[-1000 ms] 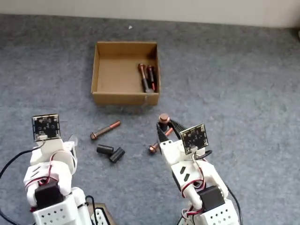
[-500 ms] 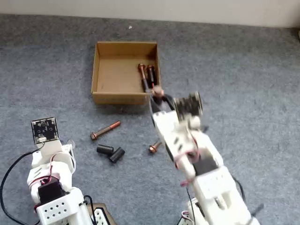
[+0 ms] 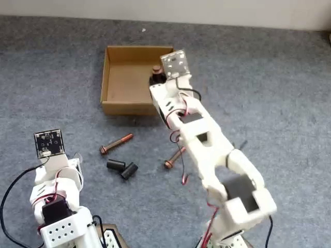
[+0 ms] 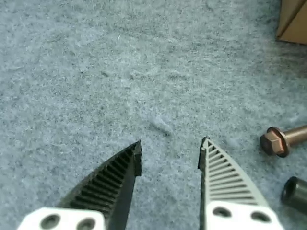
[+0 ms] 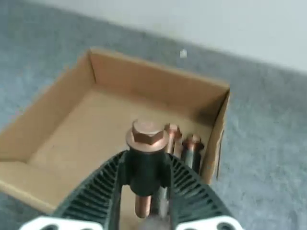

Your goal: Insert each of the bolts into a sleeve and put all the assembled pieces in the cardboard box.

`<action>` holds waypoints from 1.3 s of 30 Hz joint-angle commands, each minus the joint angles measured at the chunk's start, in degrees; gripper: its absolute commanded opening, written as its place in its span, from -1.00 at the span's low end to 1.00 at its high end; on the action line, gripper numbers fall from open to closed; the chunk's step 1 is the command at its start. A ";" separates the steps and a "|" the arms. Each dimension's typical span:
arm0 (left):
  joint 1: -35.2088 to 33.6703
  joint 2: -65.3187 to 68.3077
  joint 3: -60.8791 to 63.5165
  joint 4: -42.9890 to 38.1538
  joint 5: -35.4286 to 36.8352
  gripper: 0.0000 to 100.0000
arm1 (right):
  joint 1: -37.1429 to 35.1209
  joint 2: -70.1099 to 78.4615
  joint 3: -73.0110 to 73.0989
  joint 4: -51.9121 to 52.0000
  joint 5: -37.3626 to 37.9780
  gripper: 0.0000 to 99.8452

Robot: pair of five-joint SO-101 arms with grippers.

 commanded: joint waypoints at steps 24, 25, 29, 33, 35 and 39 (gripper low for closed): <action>-0.75 -0.48 -0.04 -0.88 -0.44 -0.57 | -11.12 -42.24 16.84 39.25 -0.35 -0.67; -0.75 -0.48 -0.04 -0.88 -0.44 -0.57 | -13.05 -42.51 18.51 39.25 -0.35 -0.67; -0.75 -0.48 -0.04 -0.97 -0.44 -0.57 | -20.53 -40.40 22.20 39.43 2.99 -0.67; -0.75 -0.48 -0.04 -0.97 -0.44 -0.57 | -25.98 -37.14 22.73 39.52 9.67 -0.68; -0.75 -0.48 -0.04 -0.97 -0.44 -0.57 | -27.82 -35.82 22.55 40.13 13.27 -0.68; -0.75 -0.48 -0.04 -0.97 -0.44 -0.57 | -30.29 -33.45 20.26 48.48 19.34 -0.68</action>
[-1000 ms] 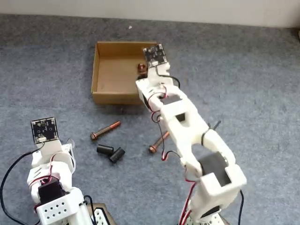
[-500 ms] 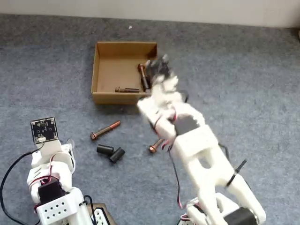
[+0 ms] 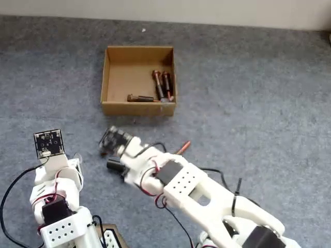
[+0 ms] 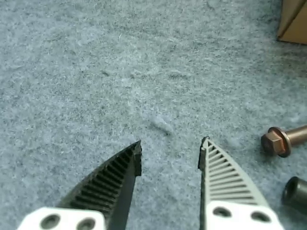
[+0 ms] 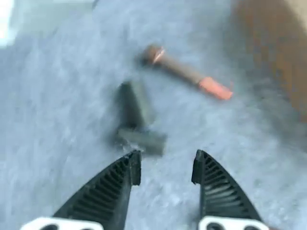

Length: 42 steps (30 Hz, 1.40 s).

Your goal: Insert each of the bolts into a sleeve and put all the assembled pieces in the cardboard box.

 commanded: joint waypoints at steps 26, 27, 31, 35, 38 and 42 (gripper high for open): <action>-0.48 -0.48 -0.22 -0.97 -0.44 -0.57 | -4.97 25.89 -19.56 3.91 11.87 -0.75; -0.48 -0.48 -0.22 -0.97 -0.44 -0.57 | -4.97 25.89 -19.56 3.56 11.87 -0.78; -0.48 -0.48 -0.22 -0.97 -0.44 -0.57 | -4.88 25.80 -19.56 3.47 11.87 -0.95; -0.48 -0.48 -0.22 -0.97 -0.44 -0.57 | -3.03 25.98 -19.47 3.82 11.87 -0.99; -0.48 -0.48 -0.22 -0.97 -0.44 -0.57 | -0.48 25.80 -19.65 6.73 11.87 -0.99; -0.48 -0.48 -0.22 -0.97 -0.44 -0.57 | 1.98 25.71 -19.91 12.79 11.87 -0.99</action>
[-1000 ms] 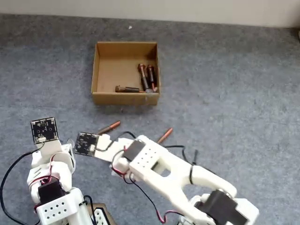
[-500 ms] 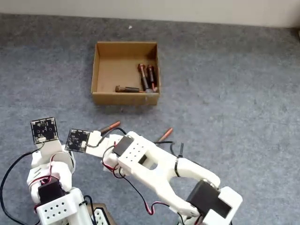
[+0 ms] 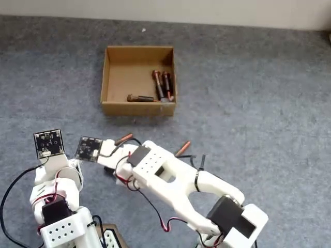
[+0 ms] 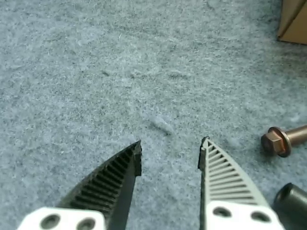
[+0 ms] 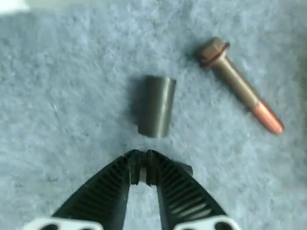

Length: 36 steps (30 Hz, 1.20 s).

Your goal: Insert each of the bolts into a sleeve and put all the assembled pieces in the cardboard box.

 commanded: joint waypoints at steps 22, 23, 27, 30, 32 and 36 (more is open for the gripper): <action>-0.48 -0.48 -0.22 -0.97 -0.44 -0.57 | 7.78 -18.24 0.13 6.73 -31.30 -0.98; -0.48 -0.48 -0.22 -0.97 -0.44 -0.57 | 7.78 -18.33 0.13 6.73 -30.33 -0.98; -0.48 -0.48 -0.22 -0.97 -0.44 -0.57 | 7.60 -18.33 0.75 8.92 -15.38 -0.98; -0.48 -0.48 -0.22 -0.97 -0.44 -0.57 | 7.60 -18.33 0.31 12.44 -3.43 -0.98; -0.48 -0.48 -0.22 -0.97 -0.44 -0.57 | 7.60 -18.33 0.57 12.88 -0.09 -0.98; -0.57 -0.48 -0.22 -0.97 -0.44 -0.57 | 7.60 -16.57 0.57 13.93 5.10 -0.89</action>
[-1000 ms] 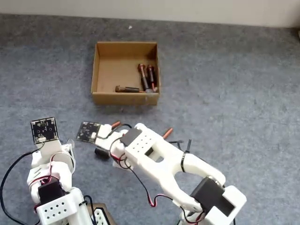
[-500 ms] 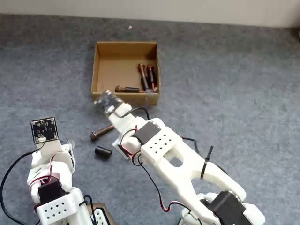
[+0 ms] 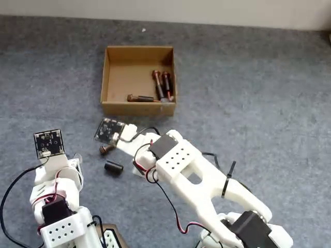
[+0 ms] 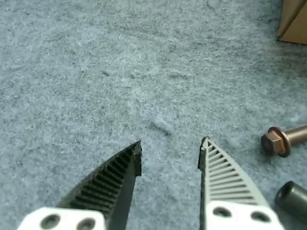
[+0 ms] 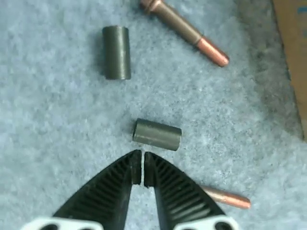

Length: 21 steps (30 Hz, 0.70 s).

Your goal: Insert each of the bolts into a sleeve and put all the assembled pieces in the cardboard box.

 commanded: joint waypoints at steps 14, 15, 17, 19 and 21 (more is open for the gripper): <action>-0.57 -0.48 0.31 -1.76 -0.44 -0.57 | -2.95 13.14 -0.92 -0.31 12.40 -0.44; -0.57 -0.48 0.31 -1.76 -0.44 -0.57 | -2.86 13.58 -0.92 -1.54 12.84 -0.44; -0.57 -0.48 0.31 -1.76 -0.44 -0.57 | -2.77 14.37 -0.84 -3.74 13.89 -0.44; -0.57 -0.48 0.31 -1.76 -0.44 -0.57 | -2.77 15.08 -0.84 -5.32 14.42 -0.44; -0.57 -0.48 0.31 -1.76 -0.44 -0.57 | -2.77 15.34 -0.84 -7.16 14.33 -0.44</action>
